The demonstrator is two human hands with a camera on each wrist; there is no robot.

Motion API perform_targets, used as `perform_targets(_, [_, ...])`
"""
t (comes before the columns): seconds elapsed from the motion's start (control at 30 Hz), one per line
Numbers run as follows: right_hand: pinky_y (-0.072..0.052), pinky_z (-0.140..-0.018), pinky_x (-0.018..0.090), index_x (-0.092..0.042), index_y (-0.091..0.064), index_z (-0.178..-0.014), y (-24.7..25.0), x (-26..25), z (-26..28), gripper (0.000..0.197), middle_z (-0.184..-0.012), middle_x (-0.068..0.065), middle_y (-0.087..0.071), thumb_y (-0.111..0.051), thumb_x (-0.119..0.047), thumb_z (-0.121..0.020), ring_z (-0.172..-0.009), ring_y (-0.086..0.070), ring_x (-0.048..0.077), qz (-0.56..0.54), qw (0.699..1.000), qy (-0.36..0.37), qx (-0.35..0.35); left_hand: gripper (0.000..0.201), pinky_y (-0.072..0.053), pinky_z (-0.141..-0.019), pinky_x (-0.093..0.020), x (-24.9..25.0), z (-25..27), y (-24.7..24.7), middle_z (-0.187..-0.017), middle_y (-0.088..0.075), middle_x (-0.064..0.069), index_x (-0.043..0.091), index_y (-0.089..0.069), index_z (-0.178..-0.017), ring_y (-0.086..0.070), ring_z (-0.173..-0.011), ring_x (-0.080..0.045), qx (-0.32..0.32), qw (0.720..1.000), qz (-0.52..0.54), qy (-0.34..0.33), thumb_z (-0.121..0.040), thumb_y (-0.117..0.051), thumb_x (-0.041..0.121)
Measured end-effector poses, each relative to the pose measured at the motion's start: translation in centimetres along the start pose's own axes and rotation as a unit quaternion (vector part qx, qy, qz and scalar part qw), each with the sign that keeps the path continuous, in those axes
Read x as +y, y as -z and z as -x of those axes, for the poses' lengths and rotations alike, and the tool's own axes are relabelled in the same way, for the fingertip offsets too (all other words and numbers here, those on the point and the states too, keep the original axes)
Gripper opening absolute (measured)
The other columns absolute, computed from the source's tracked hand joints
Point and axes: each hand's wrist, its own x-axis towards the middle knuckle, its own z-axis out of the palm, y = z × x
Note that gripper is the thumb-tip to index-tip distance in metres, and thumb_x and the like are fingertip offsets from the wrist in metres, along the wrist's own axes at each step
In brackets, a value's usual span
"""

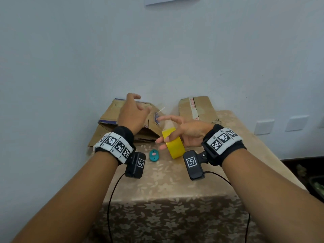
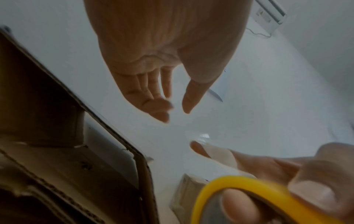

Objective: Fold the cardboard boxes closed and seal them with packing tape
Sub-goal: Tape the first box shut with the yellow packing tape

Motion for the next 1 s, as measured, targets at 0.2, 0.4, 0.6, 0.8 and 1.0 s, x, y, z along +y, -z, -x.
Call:
perform_targets(0.2, [-0.059, -0.089, 0.049, -0.035, -0.049, -0.144, -0.2, -0.1, 0.2, 0.075, -0.122, 0.026, -0.070, -0.057, 0.018, -0.091, -0.112, -0.070, 0.040, -0.022, 1.000, 0.009, 0.015, 0.022, -0.044, -0.048, -0.023, -0.2, 1.7, 1.1, -0.078, -0.076, -0.009, 0.004, -0.071, -0.099, -0.067, -0.058, -0.015, -0.251, 0.955, -0.093, 0.129, -0.098, -0.062, 0.024])
perform_targets(0.4, [-0.053, -0.099, 0.058, -0.034, -0.049, -0.144, -0.2, 0.0, -0.1, 0.074, -0.121, 0.027, -0.070, -0.058, 0.018, -0.091, -0.114, -0.069, 0.043, -0.020, 0.999, 0.022, 0.036, 0.033, -0.061, -0.074, -0.036, -0.9, 2.9, -0.8, -0.088, -0.078, -0.013, 0.006, -0.077, -0.101, -0.072, -0.073, -0.024, -0.409, 0.872, -0.229, 0.140, -0.081, -0.086, 0.030])
perform_targets(0.6, [-0.054, -0.097, 0.055, -0.033, -0.047, -0.144, -0.1, 0.0, -0.2, 0.076, -0.120, 0.026, -0.071, -0.057, 0.019, -0.090, -0.111, -0.070, 0.041, -0.032, 0.997, 0.039, 0.060, 0.043, -0.065, -0.070, -0.043, -1.6, 2.4, -1.0, -0.098, -0.072, -0.013, 0.015, -0.059, -0.101, -0.076, -0.081, -0.032, -0.386, 0.886, -0.217, 0.139, -0.074, -0.092, 0.021])
perform_targets(0.8, [-0.057, -0.093, 0.051, -0.035, -0.047, -0.143, 0.0, 0.0, -0.4, 0.075, -0.120, 0.026, -0.071, -0.058, 0.018, -0.090, -0.111, -0.070, 0.042, -0.058, 0.995, 0.046, 0.070, 0.025, -0.046, -0.051, -0.021, -0.9, 1.3, 0.7, -0.090, -0.072, -0.003, 0.019, -0.072, -0.104, -0.063, -0.067, -0.011, -0.300, 0.939, -0.139, 0.092, -0.085, -0.082, 0.032])
perform_targets(1.0, [-0.057, -0.091, 0.049, -0.034, -0.045, -0.144, 0.0, 0.0, -0.4, 0.075, -0.117, 0.025, -0.073, -0.057, 0.018, -0.091, -0.106, -0.073, 0.039, -0.056, 0.993, 0.056, 0.082, 0.019, -0.062, -0.058, -0.025, 0.8, 1.0, 2.0, -0.086, -0.076, -0.018, 0.009, -0.055, -0.101, -0.075, -0.066, -0.022, -0.267, 0.948, 0.060, 0.160, -0.095, -0.072, 0.015])
